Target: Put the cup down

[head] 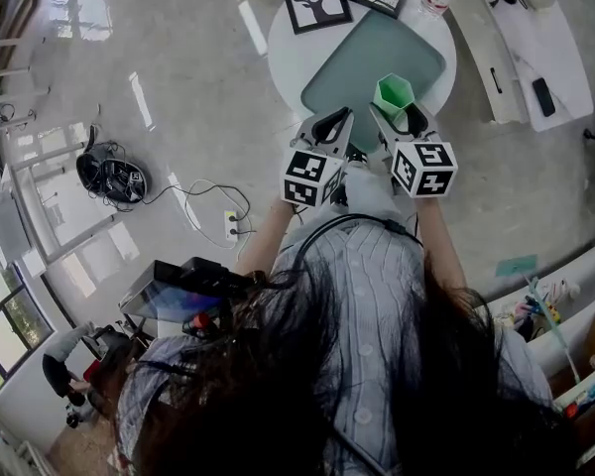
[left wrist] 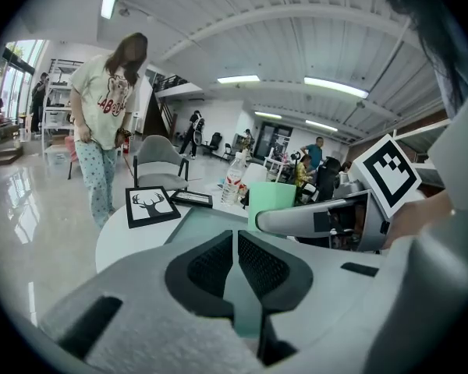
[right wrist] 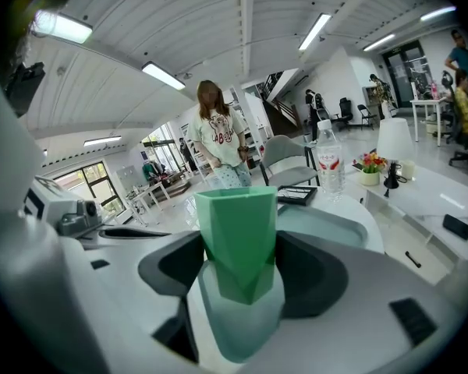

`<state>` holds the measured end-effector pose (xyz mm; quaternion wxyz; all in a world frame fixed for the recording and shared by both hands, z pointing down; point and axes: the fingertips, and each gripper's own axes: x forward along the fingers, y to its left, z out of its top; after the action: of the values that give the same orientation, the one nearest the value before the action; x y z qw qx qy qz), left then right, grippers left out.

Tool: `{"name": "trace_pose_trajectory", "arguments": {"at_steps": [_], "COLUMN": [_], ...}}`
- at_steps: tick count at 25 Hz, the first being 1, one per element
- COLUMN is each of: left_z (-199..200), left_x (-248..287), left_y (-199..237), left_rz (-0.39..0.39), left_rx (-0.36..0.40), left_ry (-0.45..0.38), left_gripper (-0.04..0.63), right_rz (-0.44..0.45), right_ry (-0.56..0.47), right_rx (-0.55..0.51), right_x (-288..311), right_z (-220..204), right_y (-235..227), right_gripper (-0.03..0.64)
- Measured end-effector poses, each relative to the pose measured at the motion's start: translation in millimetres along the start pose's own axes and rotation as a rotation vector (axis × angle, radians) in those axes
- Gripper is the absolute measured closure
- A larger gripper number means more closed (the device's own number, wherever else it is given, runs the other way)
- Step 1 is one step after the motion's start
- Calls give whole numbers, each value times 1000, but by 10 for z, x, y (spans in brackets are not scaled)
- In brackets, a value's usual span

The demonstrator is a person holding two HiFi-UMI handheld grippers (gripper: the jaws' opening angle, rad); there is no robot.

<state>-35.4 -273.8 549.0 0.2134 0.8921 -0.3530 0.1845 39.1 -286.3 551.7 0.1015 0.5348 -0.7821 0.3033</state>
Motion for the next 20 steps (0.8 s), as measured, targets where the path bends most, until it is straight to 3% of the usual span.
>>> {"name": "trace_pose_trajectory", "arguments": {"at_steps": [20], "left_z": [-34], "left_x": [519], "left_y": [221], "left_rz": [1], "left_rx": [-6], "left_ry": [74], "left_gripper": [566], "right_rz": [-69], "right_ry": [101], "right_rx": [8], "right_x": [672], "right_z": [-185], "right_y": [-722], "right_gripper": [316]}}
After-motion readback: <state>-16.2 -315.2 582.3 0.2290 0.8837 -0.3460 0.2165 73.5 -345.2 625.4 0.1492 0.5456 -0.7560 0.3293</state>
